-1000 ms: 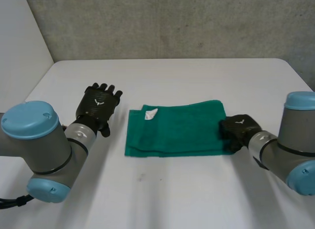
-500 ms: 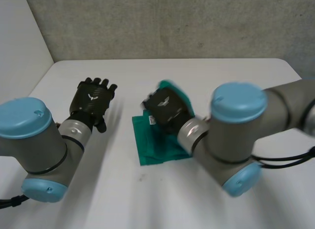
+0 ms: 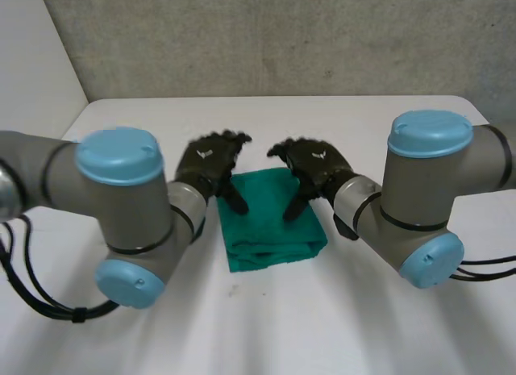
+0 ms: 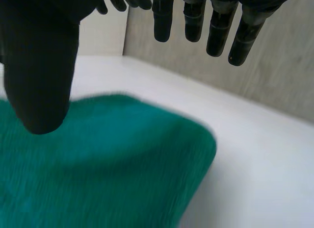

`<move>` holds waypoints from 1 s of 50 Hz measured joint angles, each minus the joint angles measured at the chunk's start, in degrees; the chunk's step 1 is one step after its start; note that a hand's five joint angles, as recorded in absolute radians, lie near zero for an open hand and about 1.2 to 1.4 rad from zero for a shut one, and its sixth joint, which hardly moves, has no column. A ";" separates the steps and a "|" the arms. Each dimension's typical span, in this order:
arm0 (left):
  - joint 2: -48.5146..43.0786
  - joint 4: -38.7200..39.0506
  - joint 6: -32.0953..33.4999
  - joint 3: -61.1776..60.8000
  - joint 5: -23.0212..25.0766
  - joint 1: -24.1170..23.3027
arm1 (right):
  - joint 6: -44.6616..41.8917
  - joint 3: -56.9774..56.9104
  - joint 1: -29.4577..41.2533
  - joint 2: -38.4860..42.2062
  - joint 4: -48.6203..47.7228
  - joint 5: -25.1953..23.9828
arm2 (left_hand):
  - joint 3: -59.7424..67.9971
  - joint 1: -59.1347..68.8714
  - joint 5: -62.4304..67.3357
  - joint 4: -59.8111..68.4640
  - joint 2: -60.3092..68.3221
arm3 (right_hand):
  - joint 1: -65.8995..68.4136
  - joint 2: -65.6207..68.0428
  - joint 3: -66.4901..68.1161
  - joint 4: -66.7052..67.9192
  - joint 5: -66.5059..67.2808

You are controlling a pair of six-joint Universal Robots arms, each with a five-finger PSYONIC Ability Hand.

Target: Fold the towel.

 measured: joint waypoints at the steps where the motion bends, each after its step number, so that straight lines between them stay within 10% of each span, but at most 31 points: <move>1: -1.74 -1.00 -0.62 0.63 -0.24 -0.42 | 0.20 -1.04 -0.40 1.57 1.57 -0.47 | 0.03 0.00 0.01 0.00 0.00 | 0.00 0.00 0.00 0.00 0.00; 15: -7.92 -8.22 1.60 -0.14 -5.09 -0.41 | -4.23 -7.74 -2.45 8.82 13.11 2.58 | -0.01 -0.19 0.00 -0.14 -0.10 | 0.00 0.00 0.00 0.00 -0.03; 32: 18.54 -13.61 2.72 3.66 -1.16 8.95 | -4.09 -1.74 -6.94 -18.76 4.10 17.80 | -0.01 -0.20 0.00 -0.15 -0.11 | 0.00 0.00 0.00 0.00 -0.03; 50: 27.20 -22.99 1.84 5.25 6.30 15.71 | -5.65 -3.07 -11.71 -24.90 11.41 15.20 | -0.02 -0.20 0.00 -0.15 -0.11 | 0.00 0.00 0.00 0.00 -0.03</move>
